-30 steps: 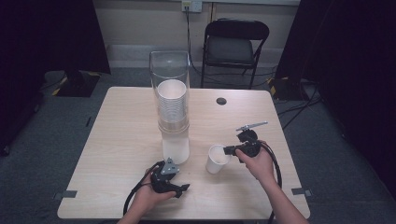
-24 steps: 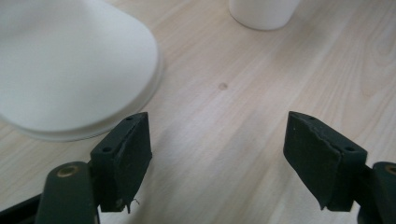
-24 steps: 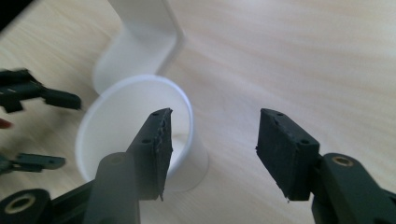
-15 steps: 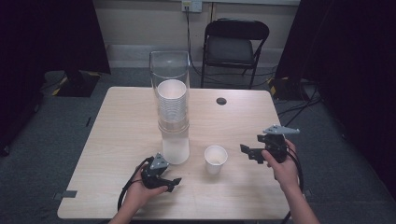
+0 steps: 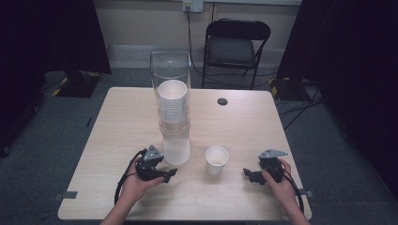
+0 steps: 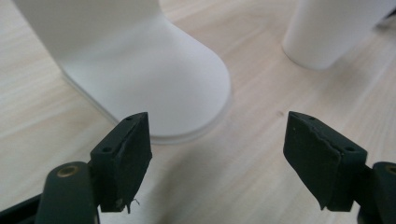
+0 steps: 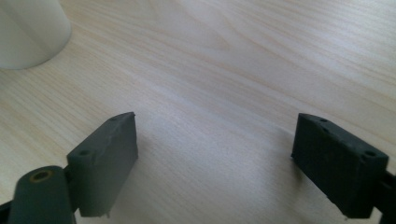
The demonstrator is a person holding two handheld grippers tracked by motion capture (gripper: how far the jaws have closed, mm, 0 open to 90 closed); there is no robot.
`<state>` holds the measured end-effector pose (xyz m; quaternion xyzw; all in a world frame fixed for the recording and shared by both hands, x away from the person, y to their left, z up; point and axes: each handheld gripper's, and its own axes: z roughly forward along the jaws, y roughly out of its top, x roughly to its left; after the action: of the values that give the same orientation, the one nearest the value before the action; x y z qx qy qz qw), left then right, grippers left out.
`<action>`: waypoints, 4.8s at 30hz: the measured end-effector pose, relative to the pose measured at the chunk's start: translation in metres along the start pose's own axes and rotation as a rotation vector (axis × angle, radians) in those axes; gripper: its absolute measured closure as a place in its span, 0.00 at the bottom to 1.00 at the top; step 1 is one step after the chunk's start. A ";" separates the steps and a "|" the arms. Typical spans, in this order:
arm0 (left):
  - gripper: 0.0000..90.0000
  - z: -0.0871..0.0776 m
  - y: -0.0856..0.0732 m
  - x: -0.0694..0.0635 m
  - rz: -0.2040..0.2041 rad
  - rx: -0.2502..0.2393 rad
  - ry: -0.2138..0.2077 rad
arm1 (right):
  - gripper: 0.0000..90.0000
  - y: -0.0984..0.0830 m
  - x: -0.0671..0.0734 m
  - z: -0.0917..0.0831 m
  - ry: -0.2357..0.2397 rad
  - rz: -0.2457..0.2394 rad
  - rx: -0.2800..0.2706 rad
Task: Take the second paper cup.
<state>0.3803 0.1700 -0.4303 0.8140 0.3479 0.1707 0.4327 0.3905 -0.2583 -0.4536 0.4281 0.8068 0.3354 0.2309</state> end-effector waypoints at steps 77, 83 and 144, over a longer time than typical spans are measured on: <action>0.42 0.008 0.068 0.013 0.019 -0.195 0.137 | 0.13 -0.010 0.002 -0.001 -0.027 0.034 -0.063; 0.42 0.009 0.068 0.012 0.018 -0.201 0.142 | 0.13 -0.010 0.002 -0.001 -0.027 0.034 -0.063; 0.42 0.004 -0.035 0.017 0.032 0.034 0.089 | 0.12 -0.010 0.002 -0.001 -0.029 0.038 -0.058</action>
<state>0.3800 0.1936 -0.4617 0.8183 0.3566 0.2074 0.4002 0.3832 -0.2613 -0.4605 0.4413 0.7851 0.3566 0.2485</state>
